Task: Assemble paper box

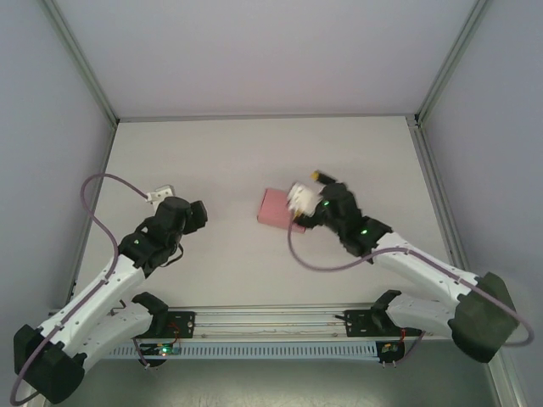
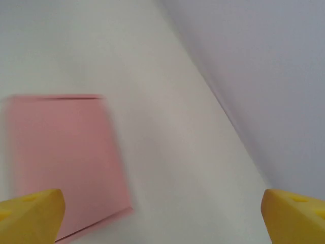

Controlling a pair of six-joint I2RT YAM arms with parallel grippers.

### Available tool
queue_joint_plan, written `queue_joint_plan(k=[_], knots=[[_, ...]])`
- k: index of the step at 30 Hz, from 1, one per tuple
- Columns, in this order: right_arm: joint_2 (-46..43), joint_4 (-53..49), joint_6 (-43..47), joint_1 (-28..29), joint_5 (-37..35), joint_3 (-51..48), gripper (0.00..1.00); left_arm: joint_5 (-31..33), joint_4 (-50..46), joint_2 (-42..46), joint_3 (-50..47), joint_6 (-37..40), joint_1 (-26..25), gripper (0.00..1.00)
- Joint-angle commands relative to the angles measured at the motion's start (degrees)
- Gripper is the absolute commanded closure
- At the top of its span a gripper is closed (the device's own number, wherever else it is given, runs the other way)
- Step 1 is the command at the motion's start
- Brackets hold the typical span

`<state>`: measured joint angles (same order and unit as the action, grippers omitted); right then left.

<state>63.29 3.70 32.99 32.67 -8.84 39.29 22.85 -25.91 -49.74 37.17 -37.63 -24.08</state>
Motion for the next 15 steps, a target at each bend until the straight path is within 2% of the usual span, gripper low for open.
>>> queue_joint_plan(k=[1,3,6,8,9,11,12,15], knots=[[0.0,9.2,-28.0,-13.9,-5.0,-5.7,0.02,5.3,11.2,-3.7,-2.7,7.7,6.3,0.0],[0.1,18.1,-29.7,-20.7,-4.0,-11.4,0.02,7.5,17.3,-6.2,-3.7,12.1,9.3,0.0],[1.7,37.2,-28.9,-24.8,-3.3,-21.3,0.02,8.6,34.9,-9.8,-8.2,20.6,12.7,0.0],[5.1,51.4,-28.3,-26.4,-2.2,-26.8,0.02,4.9,47.0,-13.0,-11.2,26.6,14.7,0.0],[7.0,55.1,-29.8,-27.0,-1.8,-27.6,0.02,2.8,51.1,-15.1,-12.1,29.9,15.2,0.0],[10.9,57.2,-30.3,-28.8,3.9,-27.8,0.02,0.4,56.8,-20.1,-13.3,34.3,16.2,0.0],[14.1,59.9,-30.2,-29.4,6.6,-27.8,0.02,-1.4,59.9,-22.8,-13.8,35.3,16.8,0.0],[27.6,78.0,-30.8,-30.4,11.4,-29.0,0.02,-6.8,72.4,-31.4,-15.6,38.9,17.4,0.0]])
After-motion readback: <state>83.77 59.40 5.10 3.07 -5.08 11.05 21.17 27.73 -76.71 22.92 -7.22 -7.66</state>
